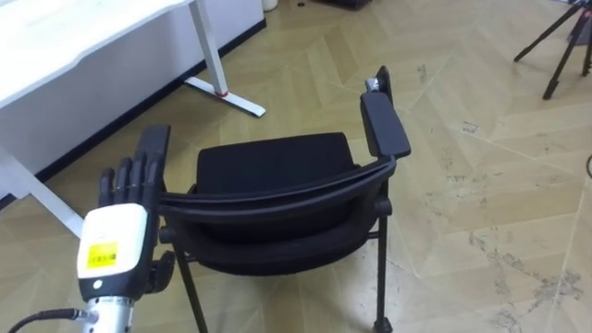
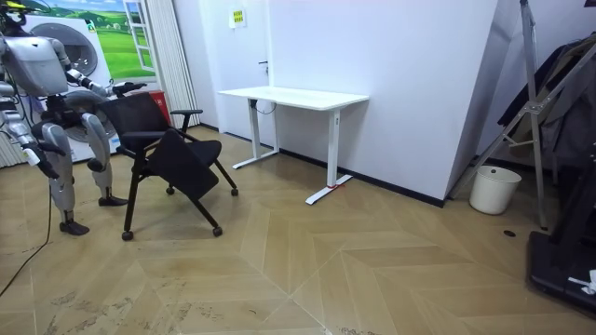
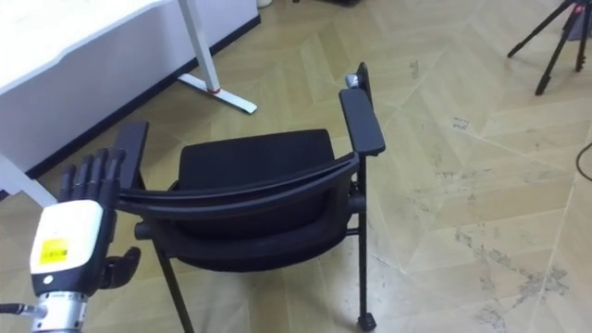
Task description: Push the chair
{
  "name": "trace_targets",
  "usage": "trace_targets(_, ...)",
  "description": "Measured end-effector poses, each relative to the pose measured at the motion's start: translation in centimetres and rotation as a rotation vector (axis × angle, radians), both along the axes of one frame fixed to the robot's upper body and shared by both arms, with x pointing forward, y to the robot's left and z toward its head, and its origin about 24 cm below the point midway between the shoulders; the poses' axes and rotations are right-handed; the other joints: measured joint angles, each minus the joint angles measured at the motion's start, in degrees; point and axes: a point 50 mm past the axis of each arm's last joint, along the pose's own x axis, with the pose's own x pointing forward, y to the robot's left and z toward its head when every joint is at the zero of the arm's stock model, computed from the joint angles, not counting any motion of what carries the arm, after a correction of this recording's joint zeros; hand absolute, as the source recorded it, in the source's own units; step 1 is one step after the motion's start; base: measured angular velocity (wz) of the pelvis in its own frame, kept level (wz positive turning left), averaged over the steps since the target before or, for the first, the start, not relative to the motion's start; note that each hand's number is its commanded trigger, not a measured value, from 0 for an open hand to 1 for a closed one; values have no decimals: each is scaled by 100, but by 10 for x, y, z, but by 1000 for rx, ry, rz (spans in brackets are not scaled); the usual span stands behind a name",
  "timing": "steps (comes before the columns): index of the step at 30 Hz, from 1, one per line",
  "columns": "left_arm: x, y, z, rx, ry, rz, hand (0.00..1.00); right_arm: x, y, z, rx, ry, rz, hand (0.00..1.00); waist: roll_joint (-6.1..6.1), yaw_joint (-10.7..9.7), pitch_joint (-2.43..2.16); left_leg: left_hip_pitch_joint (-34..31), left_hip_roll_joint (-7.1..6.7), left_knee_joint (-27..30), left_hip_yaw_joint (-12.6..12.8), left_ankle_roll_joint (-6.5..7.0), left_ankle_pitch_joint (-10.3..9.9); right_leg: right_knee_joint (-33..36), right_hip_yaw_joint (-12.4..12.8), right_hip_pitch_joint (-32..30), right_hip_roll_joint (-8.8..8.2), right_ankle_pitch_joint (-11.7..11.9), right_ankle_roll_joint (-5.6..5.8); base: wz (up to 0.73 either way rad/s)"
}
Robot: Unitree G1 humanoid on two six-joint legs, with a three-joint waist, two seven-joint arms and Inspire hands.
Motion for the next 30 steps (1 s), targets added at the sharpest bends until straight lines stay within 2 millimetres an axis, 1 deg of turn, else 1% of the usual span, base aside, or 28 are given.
trace_targets(5,0,-7,-2,-18,-2,-9,0,0,3,-1,5,-2,-9,0,8,-20,-7,10,-1,1,11,0,0,-1,14,-2,1,1,-1,0)
trace_targets(7,0,-10,-3,-26,0,-14,0,0,3,-1,0,-2,-14,0,8,-26,-7,10,0,1,11,0,0,-2,16,-5,2,2,-1,0)
trace_targets(8,-1,-10,-3,-27,0,-16,0,0,3,-1,-5,-1,-14,0,-3,-37,0,10,0,1,11,0,0,-2,29,-12,3,2,-2,0)
trace_targets(10,-1,-10,-6,-31,-3,-3,0,0,3,-1,-7,0,-14,0,1,-70,-3,10,0,0,13,0,0,0,47,-19,3,2,-2,-2)
trace_targets(14,-7,-4,-18,-13,55,31,0,1,3,-1,-10,-2,-12,0,1,-237,-2,11,3,-4,49,0,0,4,86,-38,3,4,-3,-3)
trace_targets(17,-7,-3,-20,-7,43,46,0,0,1,-1,-19,0,-27,0,17,-243,-7,-11,7,-8,129,0,0,19,156,-104,3,24,1,-11)
trace_targets(21,-8,-3,-22,-2,50,64,0,-6,0,-1,-29,11,-63,0,27,-271,-13,30,6,-12,169,0,0,17,198,-83,2,40,6,-6)
trace_targets(26,-8,-1,-24,3,59,89,0,-15,-4,-1,-51,33,-113,0,33,-313,-11,62,8,-12,219,1,0,72,278,-117,3,52,7,-7)
trace_targets(30,-6,-3,-27,-6,61,107,0,-15,-4,-1,-49,45,-128,0,36,-301,-10,117,16,-86,284,11,-5,80,384,-122,24,64,11,-11)
